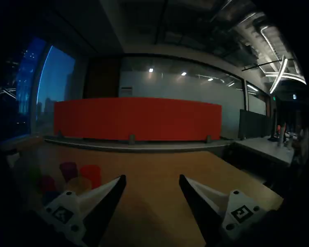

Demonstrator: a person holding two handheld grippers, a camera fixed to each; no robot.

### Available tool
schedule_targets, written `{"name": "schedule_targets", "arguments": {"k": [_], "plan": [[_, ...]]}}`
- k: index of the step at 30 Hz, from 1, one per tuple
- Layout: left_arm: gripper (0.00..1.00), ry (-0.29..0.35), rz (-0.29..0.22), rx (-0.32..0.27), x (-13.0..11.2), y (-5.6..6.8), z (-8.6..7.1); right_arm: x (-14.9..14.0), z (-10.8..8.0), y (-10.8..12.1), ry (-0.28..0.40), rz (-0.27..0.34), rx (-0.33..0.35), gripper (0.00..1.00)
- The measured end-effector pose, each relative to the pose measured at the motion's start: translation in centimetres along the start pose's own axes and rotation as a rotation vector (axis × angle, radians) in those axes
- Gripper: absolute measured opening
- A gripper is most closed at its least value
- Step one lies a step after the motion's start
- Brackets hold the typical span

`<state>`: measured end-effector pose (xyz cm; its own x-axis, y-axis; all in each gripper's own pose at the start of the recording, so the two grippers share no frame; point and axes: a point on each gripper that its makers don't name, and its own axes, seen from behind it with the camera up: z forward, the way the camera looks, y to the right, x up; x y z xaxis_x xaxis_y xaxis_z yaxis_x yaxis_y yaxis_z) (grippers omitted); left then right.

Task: Pour water

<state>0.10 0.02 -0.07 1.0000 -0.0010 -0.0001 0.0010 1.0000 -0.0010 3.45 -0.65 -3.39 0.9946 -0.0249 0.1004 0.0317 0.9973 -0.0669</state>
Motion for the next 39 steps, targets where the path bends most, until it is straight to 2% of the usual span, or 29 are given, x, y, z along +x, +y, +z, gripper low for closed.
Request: {"name": "schedule_targets", "arguments": {"k": [12,23,32,39], "plan": [[0.90,0.000,0.000,0.000,0.0,0.0,0.0,0.1,-0.3,0.8,0.038,0.005,0.027,0.99],[0.90,0.000,0.000,0.000,0.0,0.0,0.0,1.0,0.8,0.9,0.082,0.010,0.037,0.99],[0.90,0.000,0.000,0.000,0.0,0.0,0.0,2.3,1.9,-0.8,0.166,-0.037,0.059,0.99],[0.91,0.000,0.000,0.000,0.0,0.0,0.0,2.8,2.2,-1.8,0.201,-0.043,0.088,0.99]]}}
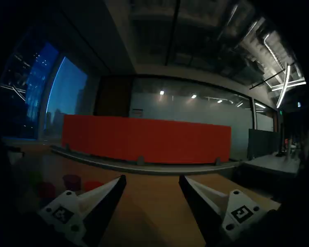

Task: Pour water

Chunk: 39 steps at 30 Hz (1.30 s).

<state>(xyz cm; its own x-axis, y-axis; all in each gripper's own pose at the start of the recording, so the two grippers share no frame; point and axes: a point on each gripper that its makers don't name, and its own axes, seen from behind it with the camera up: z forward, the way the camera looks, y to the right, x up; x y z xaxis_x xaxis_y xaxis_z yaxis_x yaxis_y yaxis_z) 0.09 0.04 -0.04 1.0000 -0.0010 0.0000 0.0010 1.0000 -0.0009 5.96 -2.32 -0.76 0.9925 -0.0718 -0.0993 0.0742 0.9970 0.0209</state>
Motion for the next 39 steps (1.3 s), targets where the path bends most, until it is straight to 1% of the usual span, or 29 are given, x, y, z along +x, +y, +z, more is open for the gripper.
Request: {"name": "schedule_targets", "arguments": {"k": [5,14,23,27,33,39], "plan": [[0.90,0.000,0.000,0.000,0.0,0.0,0.0,-1.1,0.2,0.1,-0.008,0.018,0.004,0.99],[0.90,0.000,0.000,0.000,0.0,0.0,0.0,-3.6,0.1,0.8,-0.040,0.028,-0.002,0.99],[0.90,0.000,0.000,0.000,0.0,0.0,0.0,-4.8,0.2,1.0,-0.058,0.078,0.002,0.99],[0.91,0.000,0.000,0.000,0.0,0.0,-0.1,-5.3,0.3,1.0,-0.069,0.090,0.001,0.99],[0.90,0.000,0.000,0.000,0.0,0.0,0.0,-6.0,0.3,1.1,-0.086,0.092,-0.003,0.99],[0.90,0.000,0.000,0.000,0.0,0.0,0.0,-6.0,0.2,1.3,-0.096,0.078,-0.011,0.99]]}}
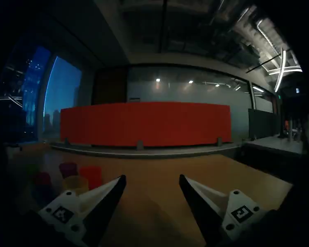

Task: Pour water

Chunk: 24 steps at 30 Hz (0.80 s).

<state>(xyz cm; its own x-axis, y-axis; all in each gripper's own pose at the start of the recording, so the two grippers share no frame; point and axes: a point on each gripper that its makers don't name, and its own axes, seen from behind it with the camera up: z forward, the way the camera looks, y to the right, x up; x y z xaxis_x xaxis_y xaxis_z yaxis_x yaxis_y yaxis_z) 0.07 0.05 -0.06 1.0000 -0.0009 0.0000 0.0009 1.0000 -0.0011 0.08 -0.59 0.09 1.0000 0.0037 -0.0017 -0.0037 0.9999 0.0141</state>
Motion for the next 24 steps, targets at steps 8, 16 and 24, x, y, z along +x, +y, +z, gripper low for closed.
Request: {"name": "schedule_targets", "arguments": {"k": [8,16,24], "plan": [[0.90,0.000,0.000,0.000,0.00,0.01,0.01,0.04,-0.06,0.16,0.000,-0.005,-0.007,0.99],[0.91,0.000,0.000,0.000,0.02,-0.02,0.00,0.05,-0.20,0.15,0.000,-0.005,-0.005,0.99],[0.90,0.000,0.000,0.000,0.00,-0.05,-0.03,0.00,-0.16,0.13,-0.002,-0.003,-0.003,0.99]]}}
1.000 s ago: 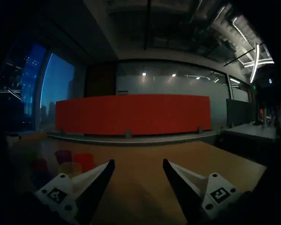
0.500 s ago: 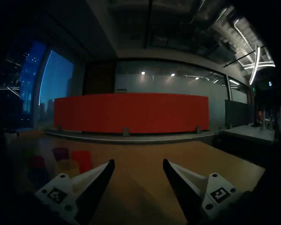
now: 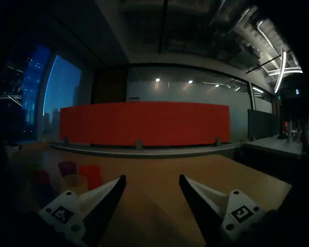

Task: Pour water

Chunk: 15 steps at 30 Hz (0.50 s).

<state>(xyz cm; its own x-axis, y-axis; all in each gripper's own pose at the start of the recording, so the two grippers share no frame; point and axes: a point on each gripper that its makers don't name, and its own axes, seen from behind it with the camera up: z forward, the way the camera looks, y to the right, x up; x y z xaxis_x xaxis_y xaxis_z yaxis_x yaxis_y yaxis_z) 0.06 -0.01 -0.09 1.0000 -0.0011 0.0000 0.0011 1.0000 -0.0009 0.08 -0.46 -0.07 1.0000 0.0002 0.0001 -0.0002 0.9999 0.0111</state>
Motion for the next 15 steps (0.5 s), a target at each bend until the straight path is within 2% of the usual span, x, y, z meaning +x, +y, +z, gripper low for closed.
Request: {"name": "schedule_targets", "arguments": {"k": [15], "plan": [[0.91,0.000,0.000,0.000,0.00,0.05,0.08,-0.10,0.05,-0.02,-0.001,0.000,0.000,0.99]]}}
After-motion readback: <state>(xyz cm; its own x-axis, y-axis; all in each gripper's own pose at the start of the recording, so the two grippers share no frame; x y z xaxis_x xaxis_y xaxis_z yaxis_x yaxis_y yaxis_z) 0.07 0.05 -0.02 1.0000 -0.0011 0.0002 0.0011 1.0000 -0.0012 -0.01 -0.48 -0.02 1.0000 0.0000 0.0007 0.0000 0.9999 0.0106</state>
